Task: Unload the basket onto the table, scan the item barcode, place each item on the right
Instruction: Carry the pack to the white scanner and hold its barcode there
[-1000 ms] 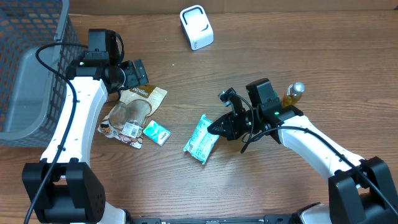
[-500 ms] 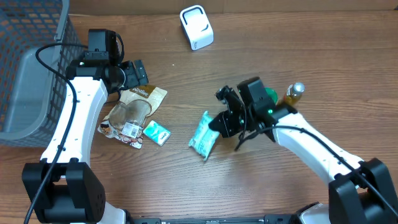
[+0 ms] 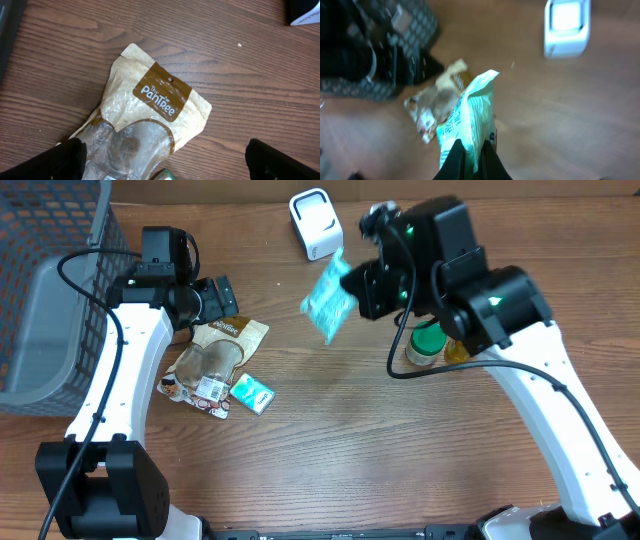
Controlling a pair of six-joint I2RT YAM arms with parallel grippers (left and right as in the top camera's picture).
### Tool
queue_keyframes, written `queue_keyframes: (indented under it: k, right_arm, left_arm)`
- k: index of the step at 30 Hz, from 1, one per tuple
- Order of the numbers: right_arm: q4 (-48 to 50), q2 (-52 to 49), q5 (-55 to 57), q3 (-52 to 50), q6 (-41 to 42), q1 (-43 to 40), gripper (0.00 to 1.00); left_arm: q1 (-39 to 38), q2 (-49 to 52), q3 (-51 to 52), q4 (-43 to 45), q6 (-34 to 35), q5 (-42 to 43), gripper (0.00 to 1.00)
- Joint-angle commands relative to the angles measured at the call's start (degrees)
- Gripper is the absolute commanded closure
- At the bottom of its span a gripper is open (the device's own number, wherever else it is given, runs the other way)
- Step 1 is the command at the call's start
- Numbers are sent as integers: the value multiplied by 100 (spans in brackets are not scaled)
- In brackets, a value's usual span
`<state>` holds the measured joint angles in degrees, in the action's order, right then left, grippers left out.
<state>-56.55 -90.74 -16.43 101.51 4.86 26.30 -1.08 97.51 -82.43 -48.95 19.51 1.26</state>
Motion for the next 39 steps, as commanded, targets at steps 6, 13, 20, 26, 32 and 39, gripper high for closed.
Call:
queue_keyframes:
  k: [6,13,20,26,32,39]
  right_arm:
    - [708,-140,1478,295,-841,114,96]
    - [1902,-909,2730,291,-2031,487,96]
    - [3018,-1891,4072,280,-3331,785,96]
    - [4271,-2726,4562,280,-4122,809,96]
    - [5466,-3414,4988,280,-4894,798,96]
    - [6721,-3912,4979,280,-5189,782,96]
  left_arm:
    - [17,63,48,-11,-22,-20,0]
    - [17,63,48,-11,-22,-20,0]
    - [17,63,48,-11,-22,-20,0]
    - [17,63,48,-11,-22,-20,0]
    - [17,63,48,-11,-22,-20,0]
    - [17,63,48,-11,-22,-20,0]
